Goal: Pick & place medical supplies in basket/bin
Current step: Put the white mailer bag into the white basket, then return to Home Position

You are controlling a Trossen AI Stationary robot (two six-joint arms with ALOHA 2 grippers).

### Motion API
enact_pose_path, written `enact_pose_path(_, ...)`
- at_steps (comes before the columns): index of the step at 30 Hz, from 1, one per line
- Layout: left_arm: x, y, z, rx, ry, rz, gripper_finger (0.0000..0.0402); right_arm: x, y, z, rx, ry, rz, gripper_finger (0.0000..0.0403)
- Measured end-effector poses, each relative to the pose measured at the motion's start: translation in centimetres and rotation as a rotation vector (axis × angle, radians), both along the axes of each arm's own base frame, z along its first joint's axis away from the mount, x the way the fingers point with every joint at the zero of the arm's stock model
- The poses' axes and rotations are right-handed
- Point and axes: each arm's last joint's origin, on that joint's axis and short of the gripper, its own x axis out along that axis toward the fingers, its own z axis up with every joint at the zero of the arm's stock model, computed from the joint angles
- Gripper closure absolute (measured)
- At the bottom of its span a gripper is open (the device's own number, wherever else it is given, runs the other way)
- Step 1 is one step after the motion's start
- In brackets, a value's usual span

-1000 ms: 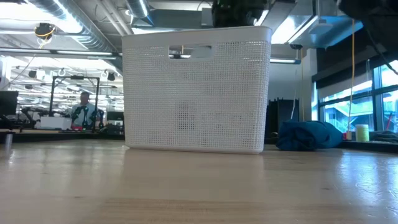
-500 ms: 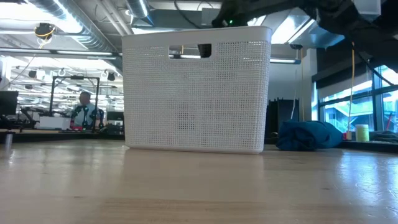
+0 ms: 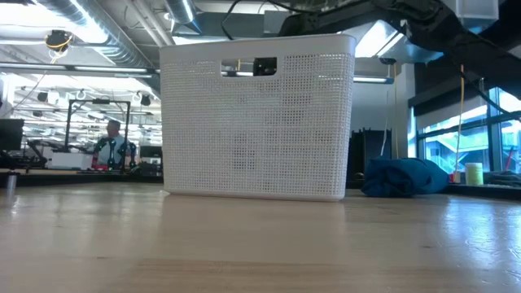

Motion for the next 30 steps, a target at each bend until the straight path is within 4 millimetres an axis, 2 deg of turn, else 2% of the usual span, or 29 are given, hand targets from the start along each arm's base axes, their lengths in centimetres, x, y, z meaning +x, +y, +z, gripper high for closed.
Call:
enact_pose_path(7,-0.2,0.2,-0.2,0.036,0.011,0.047,0.0292,-0.1,0.7,0.2,-0.042,0.081,-0.06,0.0264)
enact_pose_path(10,-0.4,0.3,-0.2,0.059,0.022,0.064,0.0289,-0.4,1.1,1.6,-0.061,0.056,-0.081,0.0234)
enact_pose_path(14,-0.9,0.6,-0.4,0.045,-0.028,0.115,0.0288,-1.1,1.9,5.9,-0.082,-0.049,-0.156,0.0216)
enact_pose_path(18,-1.1,0.7,-2.1,0.028,-0.032,0.136,0.0288,-1.4,3.7,10.6,-0.132,-0.256,-0.245,0.0214)
enact_pose_path(22,-1.5,0.7,-4.2,-0.001,-0.064,0.123,0.0288,-2.4,6.6,15.2,-0.145,-0.454,-0.281,0.0214)
enact_pose_path(26,-2.8,1.1,-5.6,0.0,-0.121,0.115,0.0288,-4.5,10.1,19.4,-0.14,-0.604,-0.264,0.0214)
enact_pose_path(30,-4.7,1.8,-7.1,-0.011,-0.26,0.164,0.0288,-6.2,13.9,22.5,-0.116,-0.73,-0.199,0.0214)
